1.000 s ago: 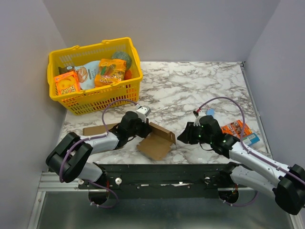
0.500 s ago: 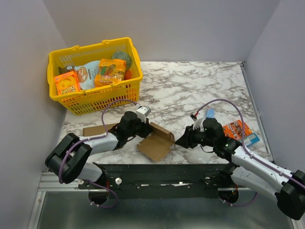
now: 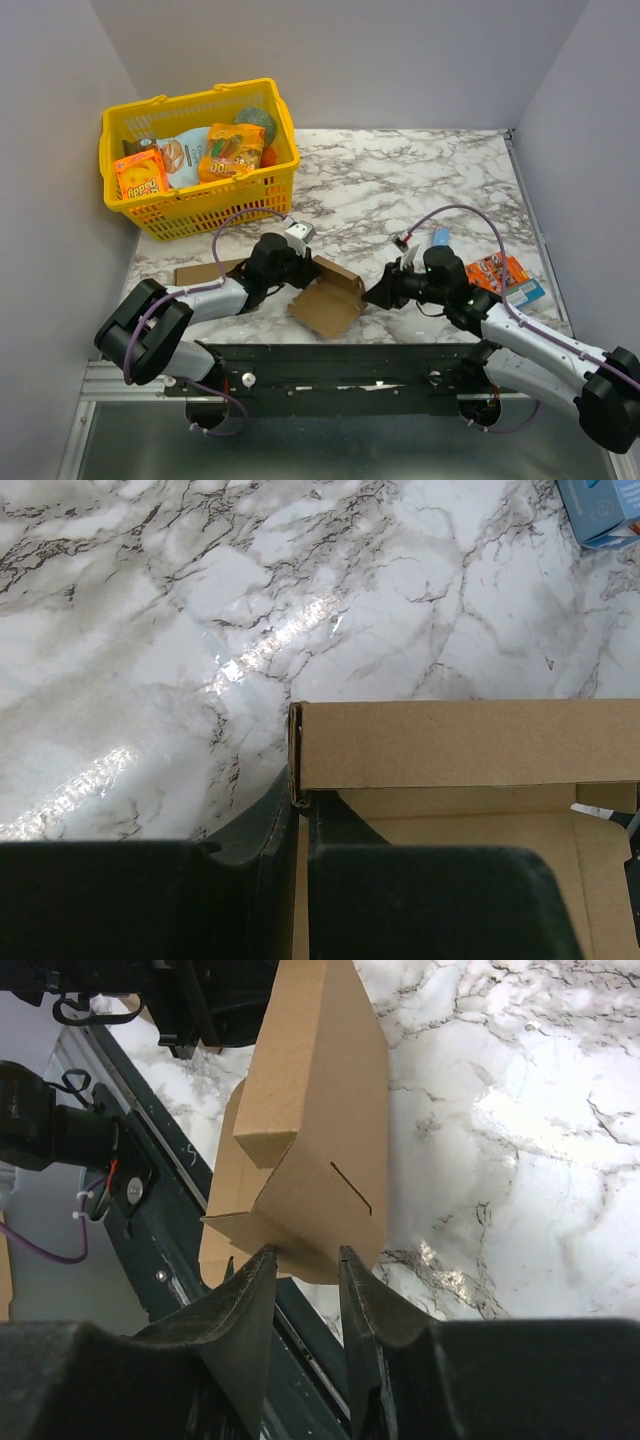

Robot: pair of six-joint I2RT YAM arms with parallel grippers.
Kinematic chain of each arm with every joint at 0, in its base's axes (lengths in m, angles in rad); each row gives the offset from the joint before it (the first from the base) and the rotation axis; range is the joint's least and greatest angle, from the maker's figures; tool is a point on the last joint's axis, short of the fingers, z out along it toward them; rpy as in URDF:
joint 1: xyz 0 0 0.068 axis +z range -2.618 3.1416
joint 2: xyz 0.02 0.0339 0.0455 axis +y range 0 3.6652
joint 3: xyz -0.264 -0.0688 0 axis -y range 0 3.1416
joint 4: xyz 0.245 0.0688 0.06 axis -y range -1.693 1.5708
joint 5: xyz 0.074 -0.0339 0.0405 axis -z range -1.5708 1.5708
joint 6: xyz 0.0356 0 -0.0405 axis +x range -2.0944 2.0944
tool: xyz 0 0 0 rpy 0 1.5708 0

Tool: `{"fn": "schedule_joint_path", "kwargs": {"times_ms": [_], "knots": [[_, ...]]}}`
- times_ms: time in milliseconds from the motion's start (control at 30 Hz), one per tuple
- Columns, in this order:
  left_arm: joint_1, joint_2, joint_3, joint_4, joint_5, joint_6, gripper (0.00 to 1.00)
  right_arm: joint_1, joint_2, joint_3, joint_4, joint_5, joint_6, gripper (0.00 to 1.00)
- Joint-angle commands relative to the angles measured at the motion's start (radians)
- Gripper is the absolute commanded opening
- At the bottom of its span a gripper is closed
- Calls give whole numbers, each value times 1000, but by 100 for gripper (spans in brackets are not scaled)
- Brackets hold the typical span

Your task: Fold the paper box

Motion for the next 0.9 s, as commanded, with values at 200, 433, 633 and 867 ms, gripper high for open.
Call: {"fn": "schedule_joint_path", "kwargs": {"times_ms": [200, 433, 633, 867], "knots": [[-1, -17, -18, 33, -10, -51, 0, 59, 149, 17, 187, 115, -20, 38], [-10, -28, -31, 18, -55, -61, 0, 100, 233, 44, 238, 247, -16, 38], [-30, -48, -41, -5, -133, -86, 0, 110, 325, 84, 250, 376, -3, 40], [-60, -54, -41, -34, -207, -101, 0, 120, 418, 106, 301, 490, -6, 43]]}}
